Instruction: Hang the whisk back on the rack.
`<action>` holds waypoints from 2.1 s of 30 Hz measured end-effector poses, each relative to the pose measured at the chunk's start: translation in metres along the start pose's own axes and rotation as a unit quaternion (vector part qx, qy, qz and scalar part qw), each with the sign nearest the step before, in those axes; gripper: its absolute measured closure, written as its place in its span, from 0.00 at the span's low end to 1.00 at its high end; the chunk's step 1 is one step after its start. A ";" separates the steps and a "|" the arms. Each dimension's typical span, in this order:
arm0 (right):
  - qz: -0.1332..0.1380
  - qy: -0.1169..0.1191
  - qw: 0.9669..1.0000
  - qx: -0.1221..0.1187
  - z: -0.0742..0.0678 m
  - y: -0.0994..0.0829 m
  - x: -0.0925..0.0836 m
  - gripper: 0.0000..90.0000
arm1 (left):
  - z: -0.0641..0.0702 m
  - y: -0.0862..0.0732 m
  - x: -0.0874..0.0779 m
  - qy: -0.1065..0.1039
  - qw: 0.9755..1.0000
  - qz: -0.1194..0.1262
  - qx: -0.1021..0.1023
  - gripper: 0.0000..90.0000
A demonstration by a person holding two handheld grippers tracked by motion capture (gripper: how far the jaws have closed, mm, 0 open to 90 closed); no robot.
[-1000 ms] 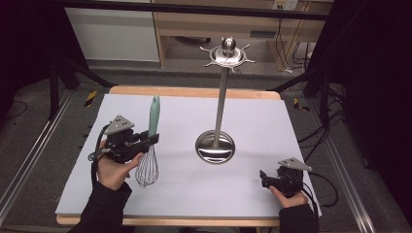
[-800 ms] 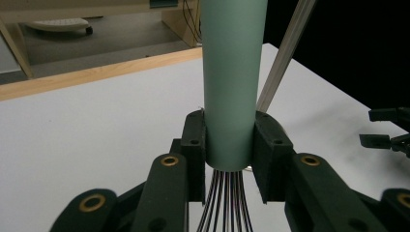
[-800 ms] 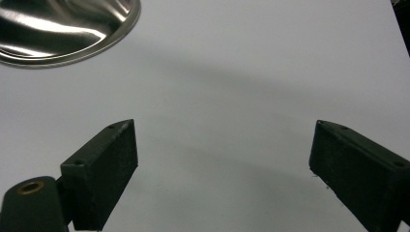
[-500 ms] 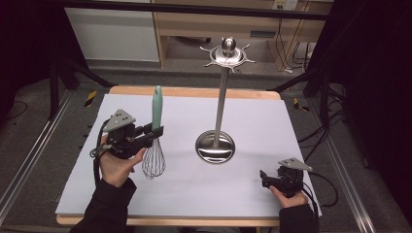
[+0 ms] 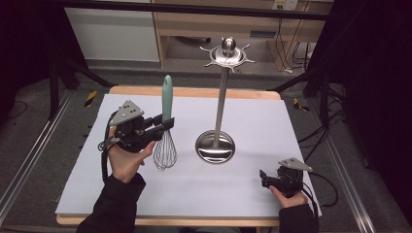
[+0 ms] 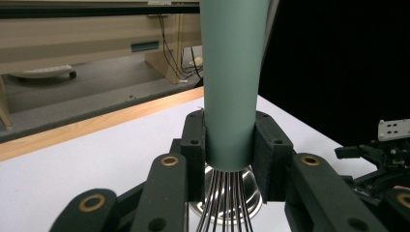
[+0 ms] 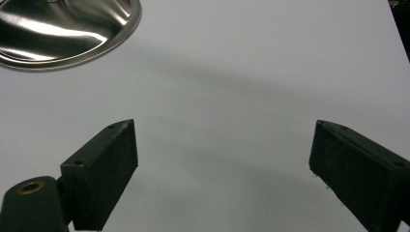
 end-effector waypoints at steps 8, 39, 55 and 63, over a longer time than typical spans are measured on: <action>0.000 0.000 1.000 -0.002 0.000 0.000 0.001 0.12 | 0.006 0.010 0.005 -0.001 1.000 0.009 0.008 0.77; -0.001 0.000 1.000 0.003 0.001 0.000 0.000 0.12 | 0.026 0.042 0.020 0.002 0.999 0.008 0.035 0.77; 0.000 0.003 1.000 0.003 0.001 0.000 0.000 0.12 | 0.032 0.050 0.029 0.006 0.999 -0.006 0.046 0.77; 0.001 0.004 1.000 0.003 0.001 0.000 0.000 0.12 | 0.035 0.054 0.034 0.012 0.998 -0.015 0.053 0.77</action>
Point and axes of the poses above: each handheld gripper's, and its own axes: x roughly forward along the jaws, y roughly out of its top, z roughly to its right, the point moved 8 cm from there along x, roughly forward along the jaws, and after that the axes turned 14 degrees about -z, right-handed, at the moved point
